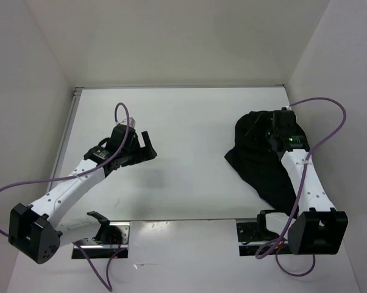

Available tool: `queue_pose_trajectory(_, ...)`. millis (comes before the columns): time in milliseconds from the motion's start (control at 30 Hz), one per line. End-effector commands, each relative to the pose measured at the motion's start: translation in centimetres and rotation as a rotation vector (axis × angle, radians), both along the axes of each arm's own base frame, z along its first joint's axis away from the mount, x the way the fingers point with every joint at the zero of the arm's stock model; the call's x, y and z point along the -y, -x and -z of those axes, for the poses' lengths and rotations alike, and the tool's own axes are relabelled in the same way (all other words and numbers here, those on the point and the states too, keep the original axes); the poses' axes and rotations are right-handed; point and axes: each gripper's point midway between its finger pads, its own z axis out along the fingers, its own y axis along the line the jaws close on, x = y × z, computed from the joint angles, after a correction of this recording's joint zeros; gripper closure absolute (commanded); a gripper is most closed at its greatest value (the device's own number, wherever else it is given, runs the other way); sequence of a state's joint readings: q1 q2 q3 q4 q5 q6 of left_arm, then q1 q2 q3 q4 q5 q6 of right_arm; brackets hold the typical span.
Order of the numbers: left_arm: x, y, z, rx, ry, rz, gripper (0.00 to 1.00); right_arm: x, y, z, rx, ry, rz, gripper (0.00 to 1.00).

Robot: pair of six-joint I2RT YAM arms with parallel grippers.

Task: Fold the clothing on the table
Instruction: Grab the skirt from the pile

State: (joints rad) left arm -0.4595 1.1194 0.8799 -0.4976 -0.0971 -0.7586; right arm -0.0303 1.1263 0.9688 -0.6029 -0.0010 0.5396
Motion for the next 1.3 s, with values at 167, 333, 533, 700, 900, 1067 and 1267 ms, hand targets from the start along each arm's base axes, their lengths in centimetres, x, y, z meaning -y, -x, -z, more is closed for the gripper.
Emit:
queue_pose_trajectory(167, 1.2, -1.5, -3.1, 0.089, 0.051, 0.046, 0.00, 3.1, -0.6, 3.3, -0.144, 0.112, 0.156, 0.03)
queue_pose_trajectory(333, 1.4, -1.2, -2.7, 0.078, 0.052, 0.065, 0.00, 4.8, -0.6, 5.4, -0.234, 0.179, 0.237, 0.05)
queue_pose_trajectory(533, 1.4, -1.1, -2.5, 0.081, 0.068, 0.071, 0.00, 7.3, -0.4, 3.5, -0.208, 0.284, 0.341, 0.05)
queue_pose_trajectory(700, 1.4, -1.1, -2.3, 0.081, 0.068, 0.071, 0.00, 7.7, 0.1, 5.9, -0.286, 0.315, 0.345, 0.05)
queue_pose_trajectory(900, 1.5, -1.2, -2.8, 0.099, 0.076, 0.071, 0.00, 7.7, -0.3, 8.9, -0.386, 0.314, 0.328, 0.12)
queue_pose_trajectory(1067, 1.2, -1.0, -4.0, 0.147, 0.089, 0.064, 0.08, 6.0, -1.7, 8.0, -0.340, 0.259, 0.255, 1.00)
queue_pose_trajectory(1267, 1.2, -0.9, -4.2, 0.158, 0.095, 0.065, 0.15, -0.5, -5.2, -13.6, 0.223, 0.162, 0.087, 1.00)
